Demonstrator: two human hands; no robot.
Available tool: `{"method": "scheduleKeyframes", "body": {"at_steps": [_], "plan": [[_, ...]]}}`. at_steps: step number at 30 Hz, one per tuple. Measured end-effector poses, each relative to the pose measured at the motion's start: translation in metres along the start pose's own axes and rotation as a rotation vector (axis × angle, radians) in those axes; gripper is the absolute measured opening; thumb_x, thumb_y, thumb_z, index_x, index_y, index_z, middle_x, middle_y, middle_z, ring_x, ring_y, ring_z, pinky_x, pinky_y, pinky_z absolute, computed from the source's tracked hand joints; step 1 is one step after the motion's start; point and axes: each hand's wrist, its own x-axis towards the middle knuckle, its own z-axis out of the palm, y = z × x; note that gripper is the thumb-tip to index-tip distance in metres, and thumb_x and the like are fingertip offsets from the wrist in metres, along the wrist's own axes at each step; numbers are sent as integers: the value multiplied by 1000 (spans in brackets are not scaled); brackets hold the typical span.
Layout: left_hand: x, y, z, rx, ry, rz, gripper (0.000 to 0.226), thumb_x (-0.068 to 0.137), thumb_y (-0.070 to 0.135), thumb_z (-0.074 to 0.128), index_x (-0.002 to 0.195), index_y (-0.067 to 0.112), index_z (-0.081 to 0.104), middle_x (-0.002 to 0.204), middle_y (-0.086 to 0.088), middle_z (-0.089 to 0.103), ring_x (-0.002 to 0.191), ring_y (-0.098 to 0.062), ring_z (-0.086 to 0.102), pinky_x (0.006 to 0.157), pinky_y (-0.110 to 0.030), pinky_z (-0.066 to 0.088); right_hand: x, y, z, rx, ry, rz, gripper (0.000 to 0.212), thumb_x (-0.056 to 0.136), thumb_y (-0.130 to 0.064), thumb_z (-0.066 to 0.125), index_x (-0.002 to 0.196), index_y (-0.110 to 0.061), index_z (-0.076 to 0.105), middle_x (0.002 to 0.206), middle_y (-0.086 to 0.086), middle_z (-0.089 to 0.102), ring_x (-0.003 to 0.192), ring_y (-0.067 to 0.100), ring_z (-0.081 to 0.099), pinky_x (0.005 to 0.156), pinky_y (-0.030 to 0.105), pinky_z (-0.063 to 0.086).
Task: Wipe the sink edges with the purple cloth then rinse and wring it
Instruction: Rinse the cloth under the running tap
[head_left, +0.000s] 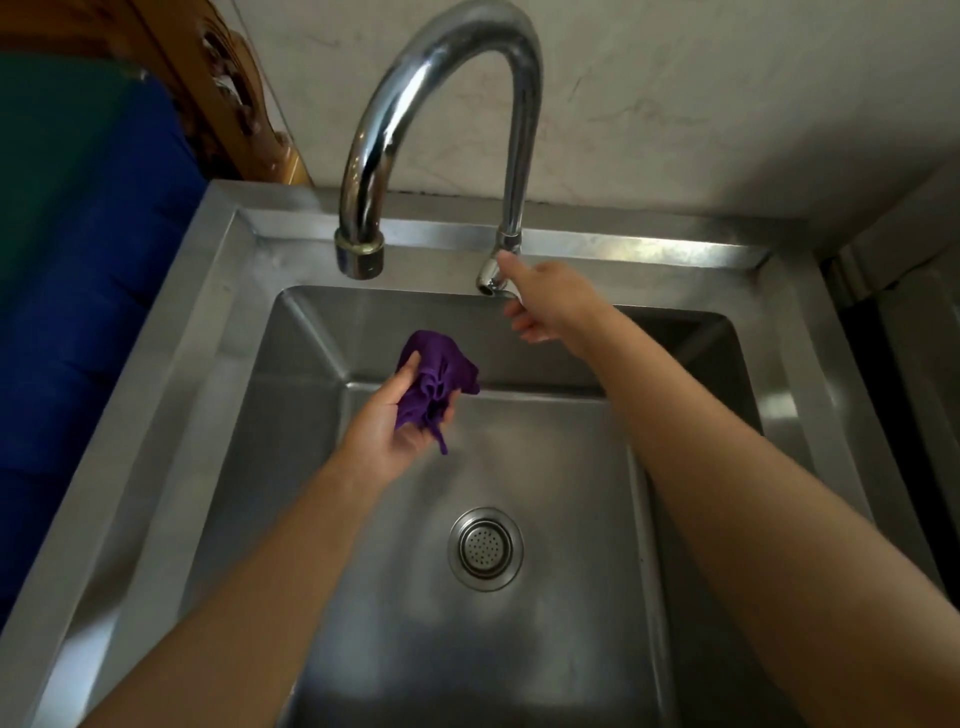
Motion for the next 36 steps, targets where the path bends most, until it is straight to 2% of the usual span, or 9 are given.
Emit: {"method": "scheduleKeyframes", "body": {"at_steps": [4, 7, 11, 15, 19, 21, 27, 31, 36], "plan": [[-7, 5, -2, -16, 13, 35, 36, 76, 34, 62, 102, 9, 64, 88, -11, 72, 74, -22, 66, 59, -25, 56, 15, -12, 8, -217, 17, 25, 45, 93, -50, 41, 74, -11, 53, 60, 3, 51, 46, 14, 42, 42, 21, 36], [-11, 8, -4, -53, 35, 44, 34, 86, 39, 55, 101, 9, 64, 92, -12, 70, 78, -22, 62, 59, -25, 56, 19, -13, 10, -221, -8, 48, 41, 94, -48, 39, 80, -12, 54, 58, -1, 48, 44, 12, 37, 41, 17, 31], [-11, 11, -9, -70, 56, 82, 36, 88, 38, 53, 107, 8, 59, 99, -13, 64, 81, -22, 60, 56, -23, 55, 22, -12, 11, -287, 24, -23, 36, 94, -44, 41, 71, -17, 50, 60, -2, 52, 51, 12, 43, 47, 24, 34], [-13, 13, -13, -106, 63, 99, 33, 91, 36, 50, 103, 7, 59, 92, -13, 65, 78, -22, 59, 53, -22, 53, 25, -17, 14, -379, 74, -39, 29, 91, -36, 42, 99, -13, 58, 62, -3, 57, 57, 11, 49, 58, 27, 41], [-13, 13, -16, -114, 62, 110, 32, 90, 37, 51, 102, 8, 60, 86, -13, 69, 77, -23, 61, 53, -23, 53, 26, -23, 15, -418, 59, -12, 34, 91, -33, 42, 111, -9, 56, 66, 0, 62, 54, 10, 49, 52, 24, 37], [-14, 12, -16, -108, 52, 112, 33, 90, 37, 52, 100, 7, 61, 83, -12, 71, 75, -23, 63, 54, -24, 53, 25, -25, 15, -425, 54, -15, 35, 92, -31, 42, 116, -8, 54, 78, 4, 65, 51, 9, 48, 49, 24, 35], [-16, 5, -16, -93, 25, 104, 31, 89, 36, 52, 100, 9, 62, 81, -11, 73, 67, -21, 67, 55, -25, 54, 27, -24, 15, -399, 40, 4, 34, 93, -27, 44, 119, -7, 52, 91, 7, 65, 55, 8, 54, 47, 22, 35], [-15, 2, -15, -68, 22, 98, 34, 84, 38, 55, 101, 9, 62, 83, -10, 73, 70, -20, 66, 54, -25, 54, 31, -22, 16, -342, 47, 9, 35, 92, -26, 46, 120, -5, 52, 94, 6, 63, 68, 11, 63, 59, 23, 47], [-15, 0, -15, -43, 3, 83, 32, 90, 38, 51, 99, 10, 63, 83, -9, 73, 73, -19, 66, 54, -24, 53, 33, -21, 17, -399, 45, 41, 36, 91, -24, 43, 121, -6, 51, 78, 4, 65, 59, 10, 56, 49, 23, 36]]}}
